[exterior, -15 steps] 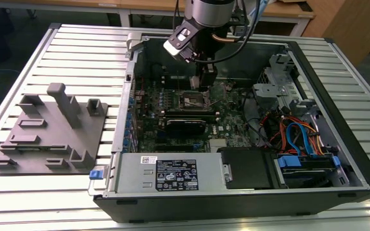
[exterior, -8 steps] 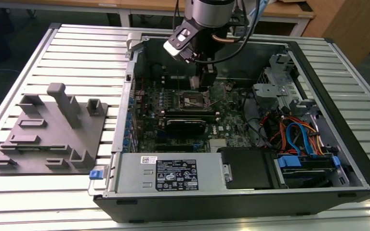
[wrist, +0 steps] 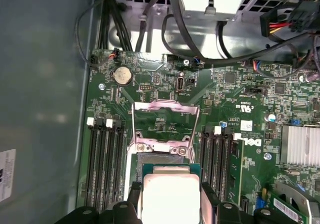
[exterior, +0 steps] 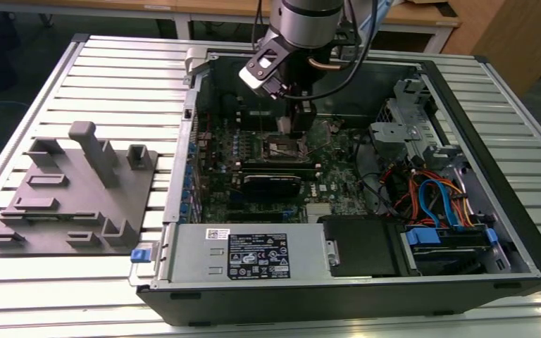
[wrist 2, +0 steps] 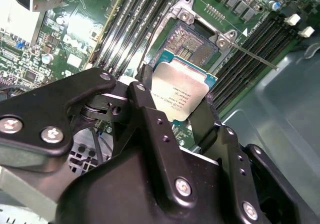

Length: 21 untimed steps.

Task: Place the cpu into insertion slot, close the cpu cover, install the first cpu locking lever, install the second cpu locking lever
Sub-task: 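Place the cpu into insertion slot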

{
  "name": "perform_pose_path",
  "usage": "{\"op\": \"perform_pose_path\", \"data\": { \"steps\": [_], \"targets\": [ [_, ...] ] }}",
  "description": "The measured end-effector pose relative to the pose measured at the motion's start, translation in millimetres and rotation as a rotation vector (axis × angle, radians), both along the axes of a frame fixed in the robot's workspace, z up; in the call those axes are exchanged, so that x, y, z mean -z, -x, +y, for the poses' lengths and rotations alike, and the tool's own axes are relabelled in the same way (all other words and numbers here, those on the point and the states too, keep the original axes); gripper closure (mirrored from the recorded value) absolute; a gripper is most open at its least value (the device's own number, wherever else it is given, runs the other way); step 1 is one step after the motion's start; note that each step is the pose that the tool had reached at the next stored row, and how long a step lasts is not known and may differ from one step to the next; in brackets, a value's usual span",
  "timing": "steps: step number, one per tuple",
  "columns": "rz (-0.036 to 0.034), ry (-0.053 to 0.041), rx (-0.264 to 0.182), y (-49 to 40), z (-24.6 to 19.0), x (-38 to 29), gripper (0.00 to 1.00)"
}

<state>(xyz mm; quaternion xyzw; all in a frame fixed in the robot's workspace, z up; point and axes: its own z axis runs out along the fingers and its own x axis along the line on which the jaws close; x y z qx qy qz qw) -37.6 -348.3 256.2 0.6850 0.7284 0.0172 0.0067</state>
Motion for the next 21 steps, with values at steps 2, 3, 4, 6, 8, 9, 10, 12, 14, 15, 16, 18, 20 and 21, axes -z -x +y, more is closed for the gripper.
{"op": "perform_pose_path", "data": {
  "steps": [2, 3, 4, 6, 8, 9, 10, 12, 14, 15, 16, 18, 20, 21],
  "targets": [
    [-0.0001, -0.0001, -0.007, 0.1, 0.0, 3.3, 0.46],
    [-0.0001, -0.0001, -0.007, 0.2, 0.0, 4.3, 0.46],
    [0.0000, 0.0000, -0.007, 0.3, 0.0, 4.4, 0.46],
    [0.0002, 0.0002, -0.007, 0.3, 0.0, 4.4, 0.46],
    [0.0000, 0.0000, -0.007, 0.3, 0.0, 4.8, 0.46],
    [0.0000, 0.0000, -0.007, 0.3, 0.0, 4.8, 0.46],
    [0.0000, -0.0001, -0.007, 0.3, 0.0, 4.8, 0.46],
    [0.0000, 0.0000, -0.007, 0.3, 0.0, 4.8, 0.46],
    [0.0000, -0.0001, -0.007, 0.3, 0.0, 5.4, 0.46],
    [0.0000, -0.0001, -0.007, 0.3, 0.0, 5.5, 0.46],
    [0.0000, -0.0001, -0.007, 0.3, 0.0, 5.5, 0.46],
    [0.0000, -0.0001, -0.007, 0.3, 0.0, 5.5, 0.46],
    [0.0000, -0.0001, -0.007, 0.3, 0.0, 5.6, 0.46],
    [0.0000, -0.0001, -0.007, 0.3, 0.0, 5.6, 0.46]
  ]
}}
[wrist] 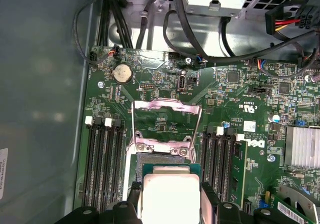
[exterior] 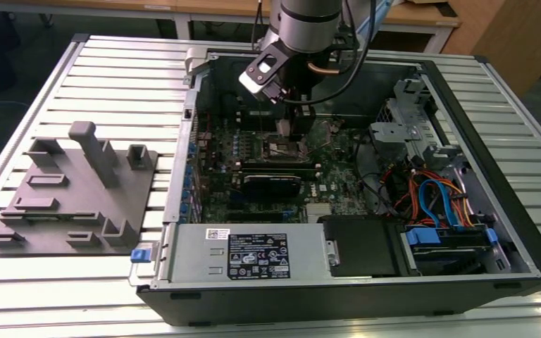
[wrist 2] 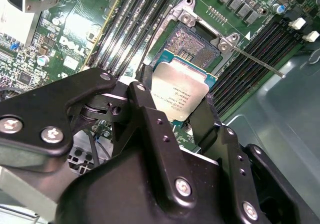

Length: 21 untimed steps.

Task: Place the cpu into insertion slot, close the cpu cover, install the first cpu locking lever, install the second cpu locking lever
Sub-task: 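Place the cpu into insertion slot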

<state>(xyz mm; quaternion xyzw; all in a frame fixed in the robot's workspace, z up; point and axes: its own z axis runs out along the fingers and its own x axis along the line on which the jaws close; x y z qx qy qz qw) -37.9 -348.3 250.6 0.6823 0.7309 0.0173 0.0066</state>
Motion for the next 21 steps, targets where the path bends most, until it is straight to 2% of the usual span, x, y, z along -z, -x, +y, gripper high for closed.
{"op": "perform_pose_path", "data": {
  "steps": [5, 9, 13, 21],
  "targets": [
    [0.0000, 0.0000, 0.000, 0.4, 0.0, 2.7, 0.46],
    [0.0001, 0.0004, 0.001, 1.1, 2.3, 9.9, 0.46],
    [0.0000, 0.0002, 0.024, 1.6, 5.1, 17.3, 0.46],
    [0.0000, 0.0003, 0.050, 2.8, 5.5, 31.8, 0.46]
  ]
}}
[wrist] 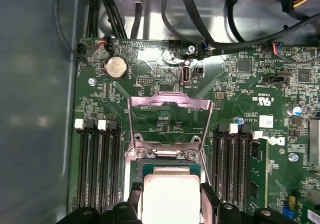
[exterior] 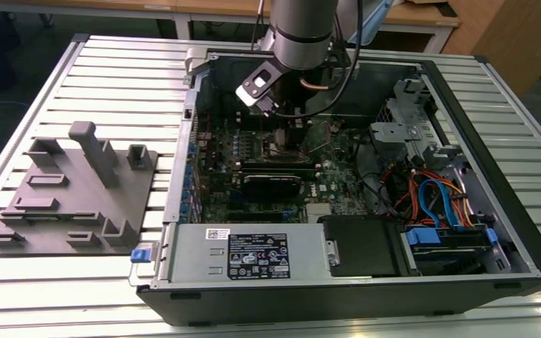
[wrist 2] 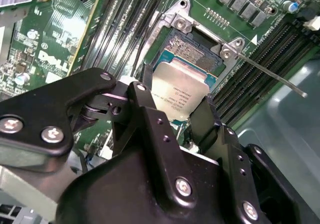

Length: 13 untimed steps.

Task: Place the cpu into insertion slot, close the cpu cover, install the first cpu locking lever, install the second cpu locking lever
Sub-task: 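Place the cpu into insertion slot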

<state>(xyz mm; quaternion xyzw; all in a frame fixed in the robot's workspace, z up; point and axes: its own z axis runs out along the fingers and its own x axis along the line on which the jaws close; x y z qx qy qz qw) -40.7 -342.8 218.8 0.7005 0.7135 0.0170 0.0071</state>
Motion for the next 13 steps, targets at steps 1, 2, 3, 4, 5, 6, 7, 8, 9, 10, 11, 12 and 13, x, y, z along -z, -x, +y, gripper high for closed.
{"op": "perform_pose_path", "data": {
  "steps": [1, 2, 3, 4, 5, 6, 7, 8, 9, 10, 11, 12, 13],
  "targets": [
    [-0.0001, -0.0001, 0.001, 0.0, 0.0, 1.6, 0.46],
    [-0.0001, -0.0001, 0.001, 0.1, 0.0, 2.6, 0.46],
    [0.0000, 0.0001, 0.002, 0.1, 0.0, 2.9, 0.46],
    [0.0001, 0.0002, 0.002, 0.1, -0.1, 2.9, 0.46],
    [0.0001, 0.0003, 0.002, 0.1, -0.1, 3.0, 0.46],
    [-0.0001, 0.0000, 0.002, 0.1, 0.0, 4.4, 0.46],
    [-0.0001, 0.0000, 0.002, 0.1, 0.0, 5.6, 0.46],
    [0.0000, 0.0000, 0.002, 0.1, 0.0, 5.6, 0.46],
    [0.0000, 0.0000, 0.002, 0.1, 0.0, 5.7, 0.46],
    [0.0000, 0.0001, 0.002, 0.1, 0.0, 5.7, 0.46],
    [0.0000, 0.0000, 0.002, 0.1, 0.0, 5.7, 0.46],
    [0.0000, 0.0000, 0.002, 0.1, 0.0, 5.7, 0.46],
    [0.0000, 0.0000, 0.002, 0.1, 0.0, 5.7, 0.46]
  ]
}}
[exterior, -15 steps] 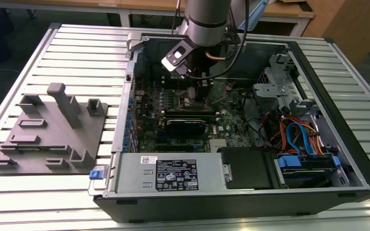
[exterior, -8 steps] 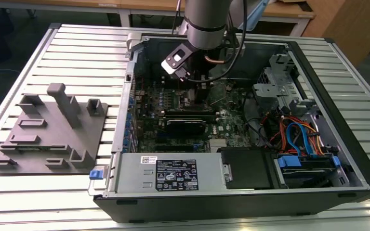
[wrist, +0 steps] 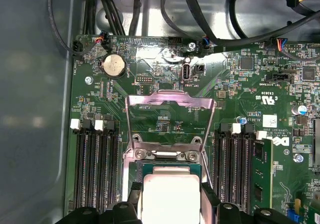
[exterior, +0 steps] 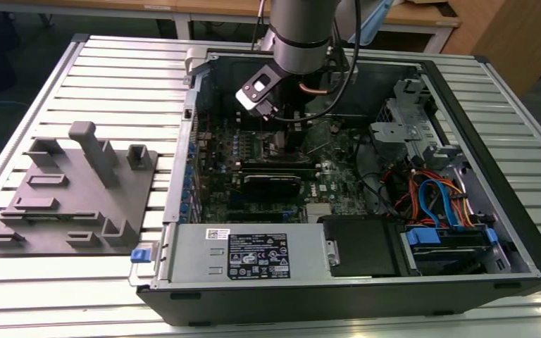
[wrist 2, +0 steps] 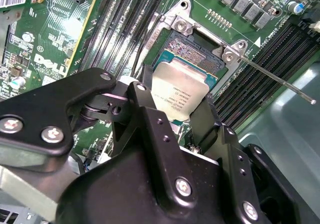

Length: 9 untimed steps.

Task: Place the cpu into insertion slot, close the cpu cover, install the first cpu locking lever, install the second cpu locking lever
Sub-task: 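Place the cpu into insertion slot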

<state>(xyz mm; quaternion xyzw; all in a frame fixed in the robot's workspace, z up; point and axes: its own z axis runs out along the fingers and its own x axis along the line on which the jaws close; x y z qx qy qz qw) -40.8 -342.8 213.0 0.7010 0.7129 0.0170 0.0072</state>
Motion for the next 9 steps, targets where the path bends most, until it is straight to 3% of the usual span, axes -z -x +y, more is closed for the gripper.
{"op": "perform_pose_path", "data": {
  "steps": [4, 9],
  "targets": [
    [-0.0002, 0.0005, 0.000, 0.0, 0.1, 0.1, 0.46],
    [0.0000, 0.0076, 0.000, 0.1, 1.4, 3.0, 0.46]
  ]
}}
